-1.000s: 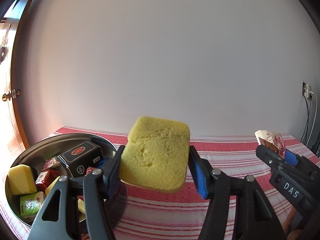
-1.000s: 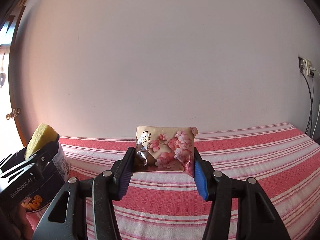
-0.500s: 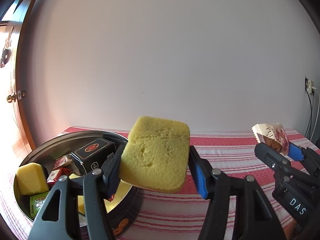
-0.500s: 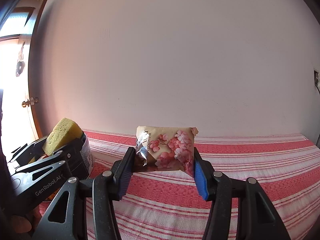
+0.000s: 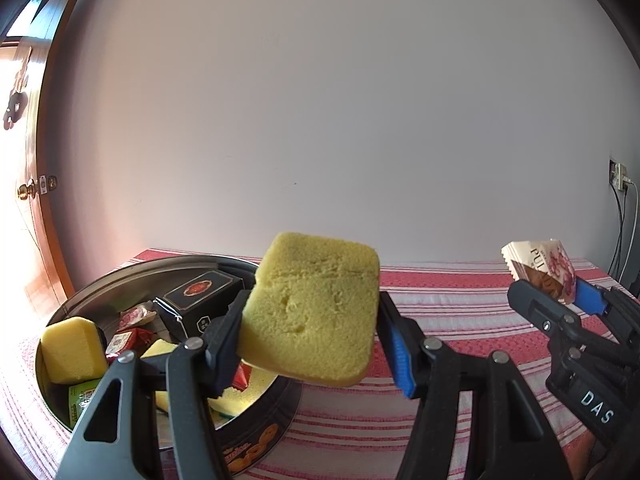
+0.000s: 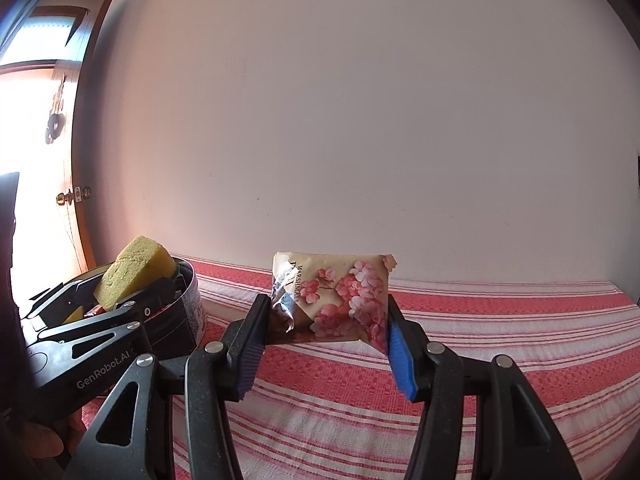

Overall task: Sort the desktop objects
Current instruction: 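Carry the sponge and pink-flowered packet over the tin with both tools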

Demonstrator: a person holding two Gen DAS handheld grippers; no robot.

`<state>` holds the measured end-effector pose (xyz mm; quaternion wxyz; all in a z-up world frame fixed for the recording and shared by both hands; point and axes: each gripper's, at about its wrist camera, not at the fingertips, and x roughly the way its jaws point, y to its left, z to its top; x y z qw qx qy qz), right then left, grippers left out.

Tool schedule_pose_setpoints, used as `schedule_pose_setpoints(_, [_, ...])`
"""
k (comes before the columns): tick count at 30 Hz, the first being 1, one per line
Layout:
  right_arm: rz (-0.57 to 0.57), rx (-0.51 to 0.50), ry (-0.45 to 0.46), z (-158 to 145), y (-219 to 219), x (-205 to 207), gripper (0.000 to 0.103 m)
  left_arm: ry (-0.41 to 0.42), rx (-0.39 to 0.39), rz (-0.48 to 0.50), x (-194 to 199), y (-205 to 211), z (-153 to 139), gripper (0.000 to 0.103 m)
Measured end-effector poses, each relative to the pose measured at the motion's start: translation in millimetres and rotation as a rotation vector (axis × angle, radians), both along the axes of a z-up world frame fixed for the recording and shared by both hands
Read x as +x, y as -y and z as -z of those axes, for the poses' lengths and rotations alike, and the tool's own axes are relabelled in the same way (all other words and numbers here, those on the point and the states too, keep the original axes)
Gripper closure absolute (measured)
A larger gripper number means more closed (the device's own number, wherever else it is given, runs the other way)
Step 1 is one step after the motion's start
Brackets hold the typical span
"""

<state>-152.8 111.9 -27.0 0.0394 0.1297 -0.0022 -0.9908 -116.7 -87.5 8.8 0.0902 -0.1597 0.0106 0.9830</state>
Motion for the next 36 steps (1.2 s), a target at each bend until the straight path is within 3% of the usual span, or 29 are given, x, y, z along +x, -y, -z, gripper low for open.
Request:
schedule_pose_setpoints(28, [-0.027,0.034,-0.011,4,25,7,0.046,-0.029,0.090,-0.124,12,81,3,0.042])
schedule_pose_setpoints(36, [-0.087,0.047,-0.008,5,68,7,0.046,-0.020,0.157,-0.204,8,117,4,0.043])
